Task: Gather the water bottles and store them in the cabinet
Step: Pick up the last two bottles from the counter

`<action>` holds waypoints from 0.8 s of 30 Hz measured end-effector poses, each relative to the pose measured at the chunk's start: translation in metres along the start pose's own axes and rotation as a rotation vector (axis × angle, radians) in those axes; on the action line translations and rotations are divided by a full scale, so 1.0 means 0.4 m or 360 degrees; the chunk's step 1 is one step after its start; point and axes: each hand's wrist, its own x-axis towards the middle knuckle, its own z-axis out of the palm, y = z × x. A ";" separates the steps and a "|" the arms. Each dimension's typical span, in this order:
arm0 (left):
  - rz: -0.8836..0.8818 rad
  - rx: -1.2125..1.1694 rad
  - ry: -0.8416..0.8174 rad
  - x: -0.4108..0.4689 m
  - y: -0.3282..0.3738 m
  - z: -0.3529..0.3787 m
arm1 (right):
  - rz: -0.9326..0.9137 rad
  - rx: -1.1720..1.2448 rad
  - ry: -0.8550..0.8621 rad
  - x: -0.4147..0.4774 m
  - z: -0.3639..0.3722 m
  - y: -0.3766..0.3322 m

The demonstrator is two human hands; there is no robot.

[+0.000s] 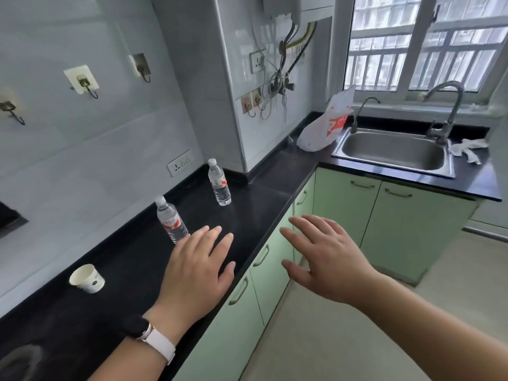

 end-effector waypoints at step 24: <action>-0.0518 -0.0046 -0.0164 0.214 -0.412 0.361 | -0.0316 0.0083 -0.0056 0.641 0.313 0.082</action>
